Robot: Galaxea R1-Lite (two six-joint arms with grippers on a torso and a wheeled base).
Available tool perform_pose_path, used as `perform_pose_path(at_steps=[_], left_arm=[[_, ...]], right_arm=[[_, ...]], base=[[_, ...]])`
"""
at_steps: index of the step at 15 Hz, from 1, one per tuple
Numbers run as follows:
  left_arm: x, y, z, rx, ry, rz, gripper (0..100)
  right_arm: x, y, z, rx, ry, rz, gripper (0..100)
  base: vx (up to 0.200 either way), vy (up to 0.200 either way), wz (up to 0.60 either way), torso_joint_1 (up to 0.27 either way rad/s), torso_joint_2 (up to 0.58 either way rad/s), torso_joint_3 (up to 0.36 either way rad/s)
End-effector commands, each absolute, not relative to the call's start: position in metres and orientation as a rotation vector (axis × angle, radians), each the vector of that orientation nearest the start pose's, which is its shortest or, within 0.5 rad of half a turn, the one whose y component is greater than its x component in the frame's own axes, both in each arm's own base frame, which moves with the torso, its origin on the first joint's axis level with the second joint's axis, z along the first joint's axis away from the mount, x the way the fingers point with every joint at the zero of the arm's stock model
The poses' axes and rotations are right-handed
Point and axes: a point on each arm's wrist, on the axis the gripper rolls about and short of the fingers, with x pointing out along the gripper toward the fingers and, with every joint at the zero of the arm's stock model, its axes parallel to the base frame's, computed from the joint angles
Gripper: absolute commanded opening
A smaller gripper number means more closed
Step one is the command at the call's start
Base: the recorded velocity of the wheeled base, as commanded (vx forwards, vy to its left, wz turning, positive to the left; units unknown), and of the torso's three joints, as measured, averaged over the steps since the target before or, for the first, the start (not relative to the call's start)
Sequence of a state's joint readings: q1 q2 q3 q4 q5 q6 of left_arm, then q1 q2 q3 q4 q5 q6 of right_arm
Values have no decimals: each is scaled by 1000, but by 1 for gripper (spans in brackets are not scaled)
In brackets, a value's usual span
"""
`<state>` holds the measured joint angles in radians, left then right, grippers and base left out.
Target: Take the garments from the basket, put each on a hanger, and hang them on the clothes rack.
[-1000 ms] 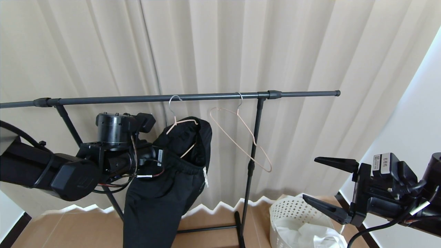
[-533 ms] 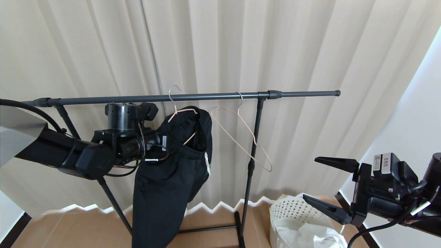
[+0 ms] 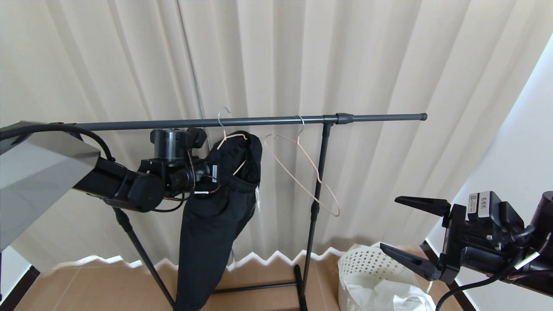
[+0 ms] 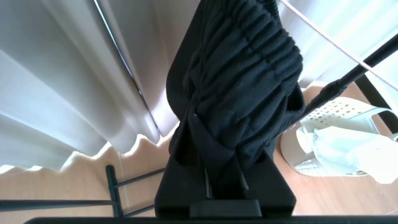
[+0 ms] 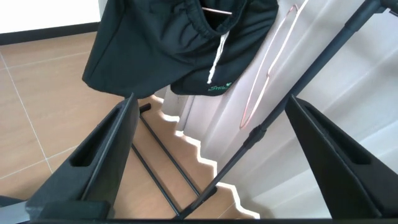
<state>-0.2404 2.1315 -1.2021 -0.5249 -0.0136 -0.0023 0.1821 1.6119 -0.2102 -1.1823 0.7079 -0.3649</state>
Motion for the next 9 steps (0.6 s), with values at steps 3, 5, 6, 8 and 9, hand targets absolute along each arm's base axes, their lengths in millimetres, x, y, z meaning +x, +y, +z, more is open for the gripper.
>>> perform_pose_path(at_steps=[3, 5, 6, 8, 9], left_arm=[[410, -102, 108, 44, 427, -251, 0], [410, -102, 106, 43, 430, -251, 0], [410, -102, 105, 44, 433, -251, 0], [410, -101, 104, 40, 437, -250, 0], [411, -101, 102, 37, 442, -247, 100]], right_arm=[[206, 53, 119, -280, 54, 916, 100], [206, 53, 118, -279, 57, 916, 100], [206, 53, 118, -279, 59, 916, 100], [206, 53, 118, -279, 59, 916, 100], [206, 53, 118, -279, 59, 918, 100]], base=[[0, 0, 0, 0, 0, 0], [0, 0, 0, 0, 0, 0], [0, 0, 0, 0, 0, 0], [0, 0, 0, 0, 0, 0], [0, 0, 0, 0, 0, 0]])
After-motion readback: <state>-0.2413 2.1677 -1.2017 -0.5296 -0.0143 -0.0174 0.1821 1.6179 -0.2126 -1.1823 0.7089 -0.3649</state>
